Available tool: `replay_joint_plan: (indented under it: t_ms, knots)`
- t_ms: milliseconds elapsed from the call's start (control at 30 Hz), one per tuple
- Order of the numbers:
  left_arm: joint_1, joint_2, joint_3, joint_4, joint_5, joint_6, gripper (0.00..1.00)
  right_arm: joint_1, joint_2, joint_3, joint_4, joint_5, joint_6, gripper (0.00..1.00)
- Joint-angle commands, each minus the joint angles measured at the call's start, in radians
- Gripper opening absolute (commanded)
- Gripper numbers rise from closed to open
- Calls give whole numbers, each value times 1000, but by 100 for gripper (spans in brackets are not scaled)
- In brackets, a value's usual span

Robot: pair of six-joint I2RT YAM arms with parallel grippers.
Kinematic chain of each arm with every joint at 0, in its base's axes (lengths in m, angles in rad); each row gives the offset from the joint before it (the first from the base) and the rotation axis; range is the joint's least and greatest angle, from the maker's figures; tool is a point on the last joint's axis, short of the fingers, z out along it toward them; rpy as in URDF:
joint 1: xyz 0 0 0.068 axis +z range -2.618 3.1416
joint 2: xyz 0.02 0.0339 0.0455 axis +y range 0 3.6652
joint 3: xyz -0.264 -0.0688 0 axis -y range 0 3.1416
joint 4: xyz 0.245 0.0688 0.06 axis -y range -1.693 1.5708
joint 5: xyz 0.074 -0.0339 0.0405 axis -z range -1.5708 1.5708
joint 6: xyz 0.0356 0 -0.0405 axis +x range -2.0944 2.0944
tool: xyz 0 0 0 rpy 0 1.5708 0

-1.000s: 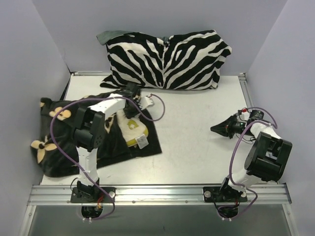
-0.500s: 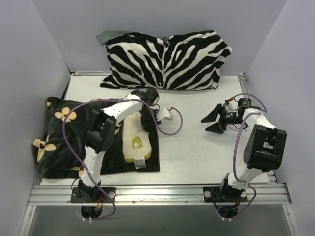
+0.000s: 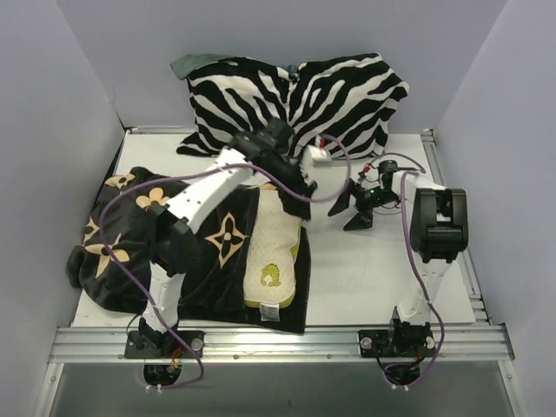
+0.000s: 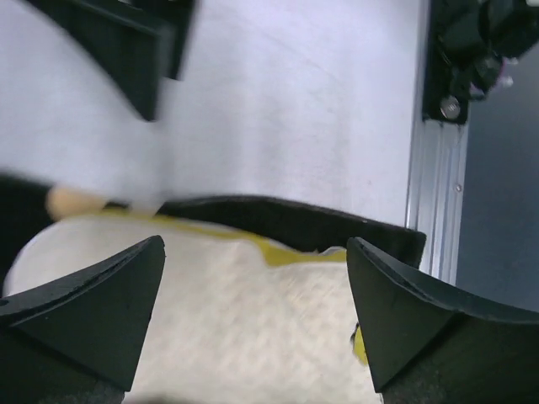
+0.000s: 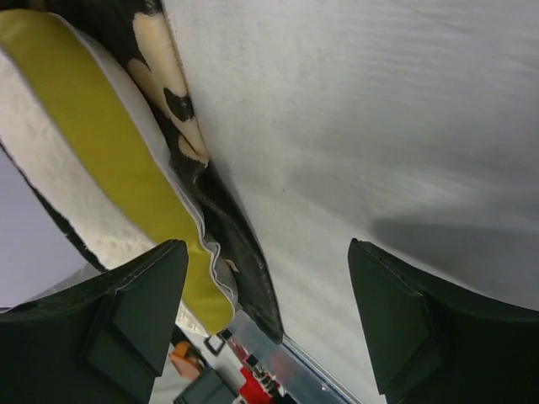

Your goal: Put the pillow into the pillowcase

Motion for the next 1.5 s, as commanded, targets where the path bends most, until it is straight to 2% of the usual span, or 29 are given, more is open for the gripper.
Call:
replay_joint_plan:
  t_ms: [0,100,167,200,300,367,500,567,667,700,733,800,833,867,1033,1133,1233,1333,1367,1400,1467]
  knots:
    - [208,-101,36,-7,-44,-113,97,92,70,75,25,3,70,78]
    - [390,-53,31,-50,-186,-116,97,152,136,146,99,-21,144,77]
    - [430,-19,39,-61,-327,-110,95,187,167,190,128,-44,187,76]
    - [448,16,45,-60,-345,-110,93,194,187,195,149,-56,204,76]
    - [438,96,95,-52,-424,-171,90,221,199,186,235,-110,283,69]
    - [423,136,117,-52,-466,-232,87,234,202,181,260,-123,306,59]
    - [409,201,77,-46,-550,-293,83,270,195,173,268,-121,311,53]
    - [392,204,53,-37,-531,-288,81,280,192,170,272,-123,307,49]
    - [367,221,16,-38,-420,-300,56,301,193,178,271,-123,300,42]
    - [361,224,11,-38,-352,-291,41,306,201,180,272,-123,302,40]
    - [352,221,11,-29,-232,-290,34,309,201,187,272,-124,303,36]
    - [306,208,20,23,-115,-300,18,323,210,196,271,-126,305,32]
    - [286,201,37,46,-40,-316,2,326,212,202,271,-129,309,29]
    - [266,195,48,69,-12,-325,0,330,218,206,271,-130,313,27]
    - [115,202,128,215,94,-443,0,330,221,222,271,-142,326,24]
    - [79,198,83,337,74,-525,0,329,212,226,272,-149,328,24]
    - [94,178,23,390,4,-549,0,300,193,213,274,-146,331,24]
    - [172,106,-4,382,-59,-518,38,232,164,189,272,-127,323,25]
    - [229,81,-9,364,-90,-504,47,214,141,180,272,-121,323,27]
    - [255,32,-4,297,-133,-489,61,197,127,173,269,-121,319,32]
    - [324,-17,-20,218,-223,-388,64,145,72,150,231,-113,304,43]
